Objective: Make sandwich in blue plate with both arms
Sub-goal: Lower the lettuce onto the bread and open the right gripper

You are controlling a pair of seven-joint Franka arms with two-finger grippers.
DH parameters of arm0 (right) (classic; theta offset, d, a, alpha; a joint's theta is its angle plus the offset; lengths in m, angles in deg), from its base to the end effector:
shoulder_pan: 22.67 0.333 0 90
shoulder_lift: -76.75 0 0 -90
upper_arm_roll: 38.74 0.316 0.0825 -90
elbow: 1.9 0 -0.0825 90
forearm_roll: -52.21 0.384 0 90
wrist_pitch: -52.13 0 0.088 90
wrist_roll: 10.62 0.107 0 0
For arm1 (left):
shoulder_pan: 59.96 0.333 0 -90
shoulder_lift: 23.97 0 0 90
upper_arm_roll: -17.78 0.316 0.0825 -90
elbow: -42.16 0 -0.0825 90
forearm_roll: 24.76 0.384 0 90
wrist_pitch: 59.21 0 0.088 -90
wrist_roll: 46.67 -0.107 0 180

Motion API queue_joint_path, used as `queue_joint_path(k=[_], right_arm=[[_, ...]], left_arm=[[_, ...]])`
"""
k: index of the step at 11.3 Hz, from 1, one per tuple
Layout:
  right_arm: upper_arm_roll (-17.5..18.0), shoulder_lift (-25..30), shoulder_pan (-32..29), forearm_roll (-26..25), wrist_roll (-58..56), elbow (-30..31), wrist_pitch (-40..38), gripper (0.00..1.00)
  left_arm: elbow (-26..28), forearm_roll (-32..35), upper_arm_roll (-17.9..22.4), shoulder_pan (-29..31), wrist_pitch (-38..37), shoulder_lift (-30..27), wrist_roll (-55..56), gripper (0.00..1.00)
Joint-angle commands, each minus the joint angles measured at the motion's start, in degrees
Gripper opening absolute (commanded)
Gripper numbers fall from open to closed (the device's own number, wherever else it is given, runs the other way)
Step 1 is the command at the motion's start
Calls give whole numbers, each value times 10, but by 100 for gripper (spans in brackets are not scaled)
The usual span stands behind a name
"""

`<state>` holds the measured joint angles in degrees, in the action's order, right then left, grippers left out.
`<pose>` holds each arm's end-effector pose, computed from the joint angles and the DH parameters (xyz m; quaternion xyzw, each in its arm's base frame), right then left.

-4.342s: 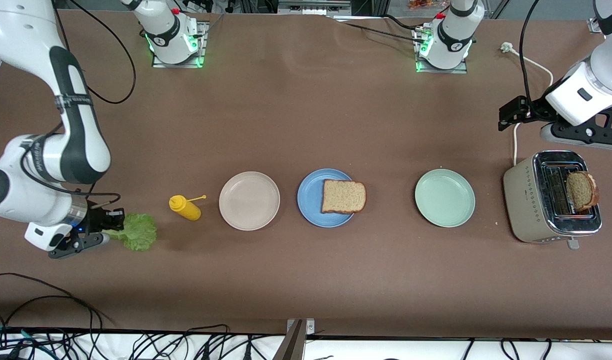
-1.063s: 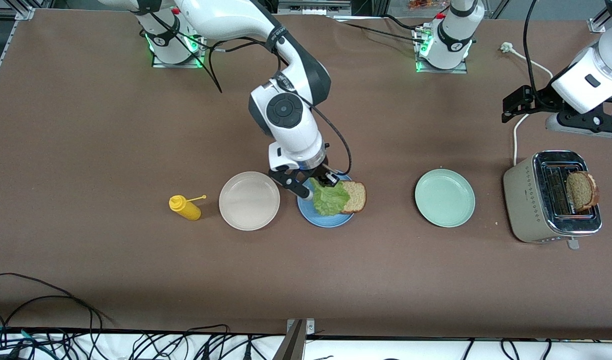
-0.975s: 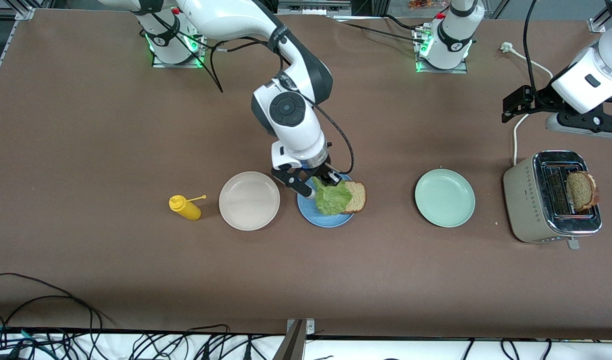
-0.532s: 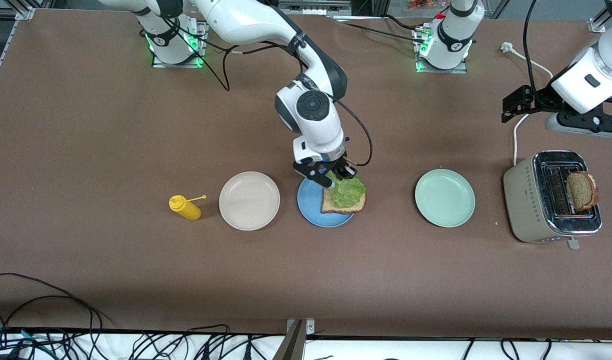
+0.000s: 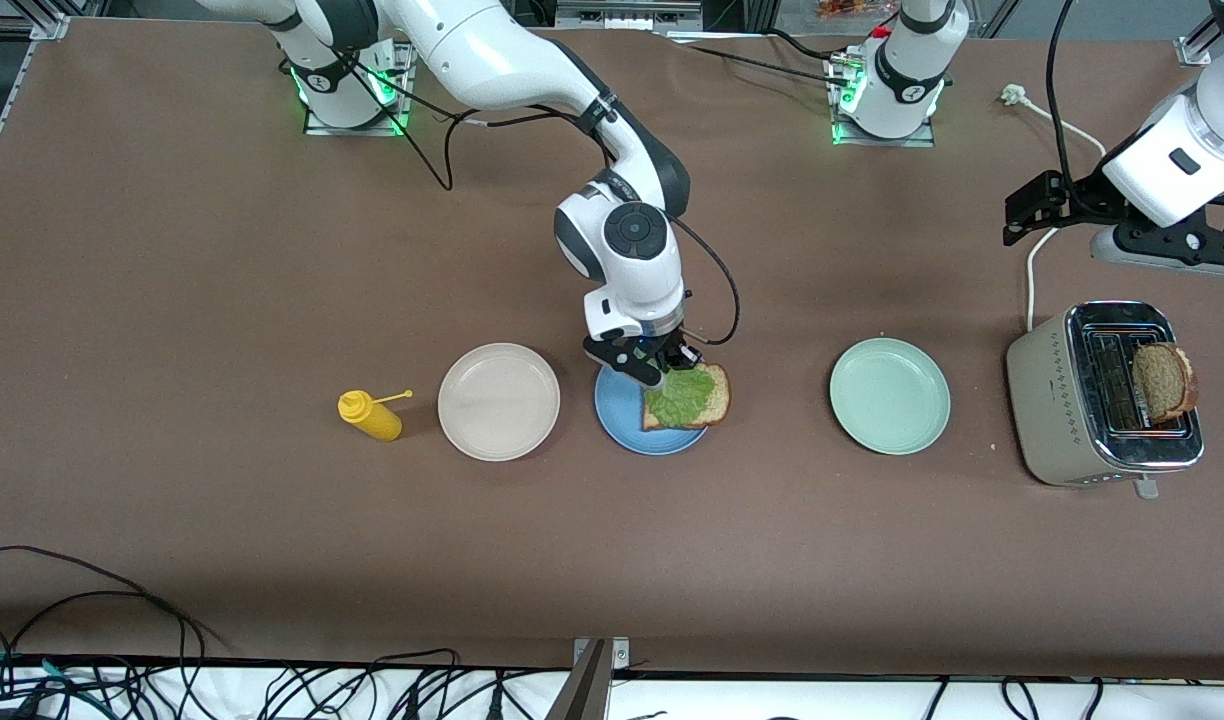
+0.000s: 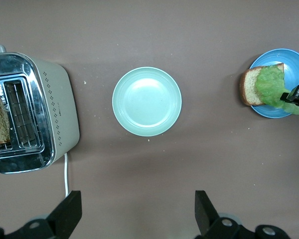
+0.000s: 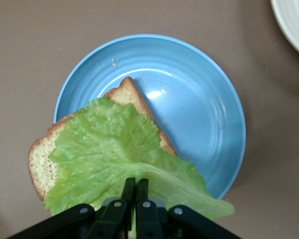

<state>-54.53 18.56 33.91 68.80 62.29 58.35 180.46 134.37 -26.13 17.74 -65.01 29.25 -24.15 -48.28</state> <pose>0.5411 0.5844 0.2442 -0.9550 0.2785 -0.0455 0.0919 0.5470 -0.0513 0.6059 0.9977 -0.0584 -0.0315 0.0110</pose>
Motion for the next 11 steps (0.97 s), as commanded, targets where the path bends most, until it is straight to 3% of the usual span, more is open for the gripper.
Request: queue_joint_path(k=[1, 2, 8, 11], right_arm=[[-1, -2, -2, -10, -7, -5, 4, 7], [-1, -3, -2, -12, -5, -3, 4, 99], [-8, 15, -9, -24, -23, -7, -7, 100], [2, 53, -51, -19, -92, -5, -53, 100]], left_arm=[[-12, 18, -1, -2, -13, 0, 6, 100], [-12, 18, -1, -3, -13, 0, 5, 100], [-12, 18, -1, -2, -13, 0, 5, 100], [-12, 18, -1, -2, -13, 0, 5, 100]])
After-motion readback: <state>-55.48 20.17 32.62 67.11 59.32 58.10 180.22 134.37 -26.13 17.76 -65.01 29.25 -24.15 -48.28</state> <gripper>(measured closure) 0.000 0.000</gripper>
